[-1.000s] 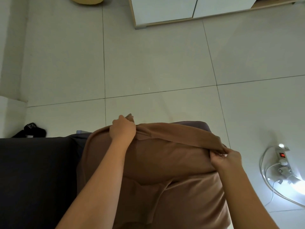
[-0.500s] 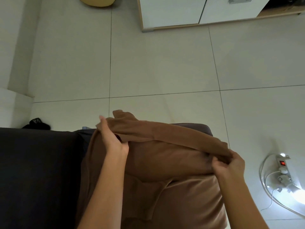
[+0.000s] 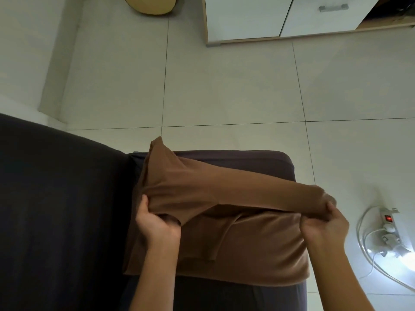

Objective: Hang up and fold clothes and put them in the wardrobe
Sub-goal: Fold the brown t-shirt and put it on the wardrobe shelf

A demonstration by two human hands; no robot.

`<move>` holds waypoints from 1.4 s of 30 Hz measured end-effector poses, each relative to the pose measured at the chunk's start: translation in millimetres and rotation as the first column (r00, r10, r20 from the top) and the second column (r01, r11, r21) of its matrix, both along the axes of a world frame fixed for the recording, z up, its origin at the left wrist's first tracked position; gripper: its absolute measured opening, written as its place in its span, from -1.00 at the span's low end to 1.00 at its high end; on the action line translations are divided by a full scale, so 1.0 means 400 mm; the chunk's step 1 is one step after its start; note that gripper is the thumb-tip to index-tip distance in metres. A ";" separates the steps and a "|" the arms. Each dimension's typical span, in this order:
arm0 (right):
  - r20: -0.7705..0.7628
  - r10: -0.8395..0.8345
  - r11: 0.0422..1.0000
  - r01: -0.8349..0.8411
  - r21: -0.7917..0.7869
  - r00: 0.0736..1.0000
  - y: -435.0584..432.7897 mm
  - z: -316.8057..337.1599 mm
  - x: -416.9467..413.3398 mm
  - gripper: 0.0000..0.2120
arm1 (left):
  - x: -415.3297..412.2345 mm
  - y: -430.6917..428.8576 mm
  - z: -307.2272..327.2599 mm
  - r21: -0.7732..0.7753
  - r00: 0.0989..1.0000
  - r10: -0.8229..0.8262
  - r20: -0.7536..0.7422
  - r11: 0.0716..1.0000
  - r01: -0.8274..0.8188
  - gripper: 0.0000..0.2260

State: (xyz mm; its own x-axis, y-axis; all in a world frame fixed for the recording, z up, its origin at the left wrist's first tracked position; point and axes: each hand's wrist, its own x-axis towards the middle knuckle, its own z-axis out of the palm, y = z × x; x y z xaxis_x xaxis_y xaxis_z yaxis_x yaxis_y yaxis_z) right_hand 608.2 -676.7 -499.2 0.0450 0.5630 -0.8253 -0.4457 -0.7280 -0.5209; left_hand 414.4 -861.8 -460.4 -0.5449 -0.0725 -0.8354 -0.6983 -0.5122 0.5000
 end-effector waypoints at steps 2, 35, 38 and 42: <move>0.093 0.072 0.996 -0.066 -0.067 0.993 -0.026 -0.010 0.020 -0.71 | 0.049 -0.040 -0.012 0.009 0.997 0.028 0.078 1.000 -0.029 -0.67; -0.011 -0.076 0.985 0.074 -0.159 0.997 -0.120 -0.014 0.026 -0.70 | -0.020 -0.075 -0.073 -0.814 0.801 -0.592 -0.096 0.510 0.279 -0.63; -0.080 0.018 0.988 -0.031 -0.155 0.997 -0.134 -0.002 0.019 -0.90 | -0.020 -0.096 -0.081 -0.793 0.781 -0.617 -0.099 0.523 0.312 -0.69; -0.065 0.235 0.963 -0.242 -0.116 0.970 -0.136 0.010 0.020 -0.95 | -0.043 -0.129 -0.080 -0.813 0.653 -0.756 -0.052 0.412 0.411 -0.68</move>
